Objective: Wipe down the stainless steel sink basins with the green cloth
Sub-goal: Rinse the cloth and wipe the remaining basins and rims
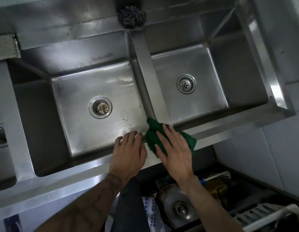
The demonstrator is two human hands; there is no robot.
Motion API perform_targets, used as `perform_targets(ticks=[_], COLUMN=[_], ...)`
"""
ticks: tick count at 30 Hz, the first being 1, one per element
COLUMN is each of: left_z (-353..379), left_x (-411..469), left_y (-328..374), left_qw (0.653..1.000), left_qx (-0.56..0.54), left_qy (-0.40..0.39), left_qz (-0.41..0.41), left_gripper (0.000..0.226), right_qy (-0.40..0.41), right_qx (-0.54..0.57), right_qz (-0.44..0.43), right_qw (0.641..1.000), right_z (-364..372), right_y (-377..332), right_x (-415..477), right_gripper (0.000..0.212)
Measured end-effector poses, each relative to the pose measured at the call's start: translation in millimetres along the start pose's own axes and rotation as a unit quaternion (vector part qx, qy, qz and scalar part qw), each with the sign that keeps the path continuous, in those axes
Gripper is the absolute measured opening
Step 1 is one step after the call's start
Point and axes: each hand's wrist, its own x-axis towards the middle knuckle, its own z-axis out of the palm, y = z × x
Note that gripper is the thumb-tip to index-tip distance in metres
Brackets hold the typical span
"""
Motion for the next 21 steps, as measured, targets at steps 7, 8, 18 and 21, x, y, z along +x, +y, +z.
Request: perform_targets(ticks=[7, 8, 18, 21], left_z=[-1, -2, -32, -38], left_x=[-5, -6, -94, -121], left_y=[-4, -6, -135, -178], left_qw=[0.999, 0.999, 0.997, 0.996], left_qx=[-0.017, -0.021, 0.038, 0.043], left_qy=[0.03, 0.035, 0.04, 0.044], left_qz=[0.005, 0.009, -0.056, -0.058], left_gripper=[0.039, 0.038, 0.045, 0.047], right_qy=[0.08, 0.085, 0.066, 0.046], right_qx=[0.024, 0.026, 0.043, 0.021], right_qz=[0.175, 0.169, 0.068, 0.059], right_qw=[0.981, 0.982, 0.995, 0.997], right_z=[-9, -6, 40, 24], right_y=[20, 13, -138, -109], right_x=[-2, -3, -34, -19], right_gripper=[0.042, 0.04, 0.039, 0.037])
